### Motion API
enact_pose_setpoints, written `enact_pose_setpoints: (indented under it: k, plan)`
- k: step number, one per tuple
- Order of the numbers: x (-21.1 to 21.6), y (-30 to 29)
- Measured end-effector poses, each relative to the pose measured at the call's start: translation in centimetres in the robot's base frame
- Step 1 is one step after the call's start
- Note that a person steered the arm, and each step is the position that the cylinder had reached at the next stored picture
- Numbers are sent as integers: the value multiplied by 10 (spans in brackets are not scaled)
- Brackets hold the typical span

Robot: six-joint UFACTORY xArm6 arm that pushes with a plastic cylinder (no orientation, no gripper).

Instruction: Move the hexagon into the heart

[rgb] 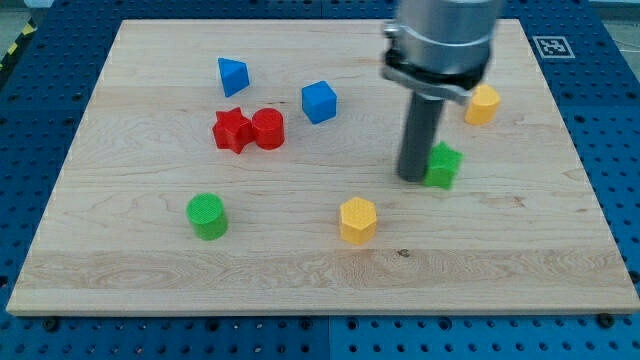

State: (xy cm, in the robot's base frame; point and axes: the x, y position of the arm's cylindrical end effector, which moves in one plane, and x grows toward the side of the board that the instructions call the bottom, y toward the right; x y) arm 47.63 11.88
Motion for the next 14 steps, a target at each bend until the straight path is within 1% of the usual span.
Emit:
enact_pose_setpoints:
  k: [1, 2, 3, 4, 5, 6, 7, 8, 9, 10, 12, 13, 14]
  plan:
    - [3, 15]
    - [3, -43]
    - [7, -115]
    - [43, -144]
    - [79, -125]
    - [80, -73]
    - [57, -56]
    - [68, -60]
    - [97, -51]
    - [79, -22]
    - [-6, -21]
    - [8, -32]
    - [26, -66]
